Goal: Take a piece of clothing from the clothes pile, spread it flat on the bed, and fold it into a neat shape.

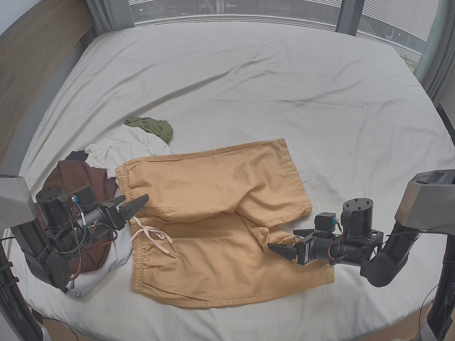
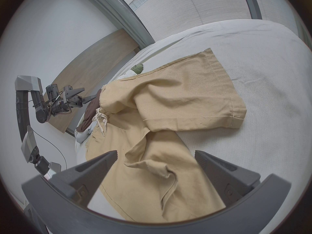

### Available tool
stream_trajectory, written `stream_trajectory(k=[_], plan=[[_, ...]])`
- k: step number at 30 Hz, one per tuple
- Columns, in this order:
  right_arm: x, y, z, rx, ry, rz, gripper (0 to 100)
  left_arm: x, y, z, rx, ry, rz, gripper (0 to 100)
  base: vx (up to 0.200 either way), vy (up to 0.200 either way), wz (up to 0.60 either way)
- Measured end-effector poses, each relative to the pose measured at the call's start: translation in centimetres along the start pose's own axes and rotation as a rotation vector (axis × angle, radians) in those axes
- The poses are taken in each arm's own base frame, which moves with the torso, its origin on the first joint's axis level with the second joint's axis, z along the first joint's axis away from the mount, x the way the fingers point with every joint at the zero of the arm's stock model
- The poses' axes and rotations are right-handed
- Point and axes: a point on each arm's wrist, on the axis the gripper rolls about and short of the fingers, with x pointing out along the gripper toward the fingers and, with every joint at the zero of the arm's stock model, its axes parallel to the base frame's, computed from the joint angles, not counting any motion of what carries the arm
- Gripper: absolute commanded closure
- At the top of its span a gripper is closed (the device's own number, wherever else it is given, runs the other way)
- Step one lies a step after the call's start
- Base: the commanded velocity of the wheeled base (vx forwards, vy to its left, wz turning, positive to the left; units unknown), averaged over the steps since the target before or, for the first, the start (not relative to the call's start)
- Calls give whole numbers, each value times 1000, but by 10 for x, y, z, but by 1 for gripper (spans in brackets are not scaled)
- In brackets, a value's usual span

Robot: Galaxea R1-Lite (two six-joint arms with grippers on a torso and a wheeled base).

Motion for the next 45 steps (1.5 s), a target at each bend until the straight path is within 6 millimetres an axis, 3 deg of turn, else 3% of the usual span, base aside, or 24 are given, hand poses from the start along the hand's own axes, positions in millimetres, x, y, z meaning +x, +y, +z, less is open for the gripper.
stream_trajectory(k=[16,29,45], plan=[[-6,-5,2,11,-9,-18,100,0,-1,0,1,0,-4,0,0,0,0],[-28,-35,34,38,-119,-115,100,0,-1,1,3,-3,-5,0,0,0,0],[-20,-54,55,33,-218,-139,100,-6,0,-9,-17,38,9,0,0,0,0]])
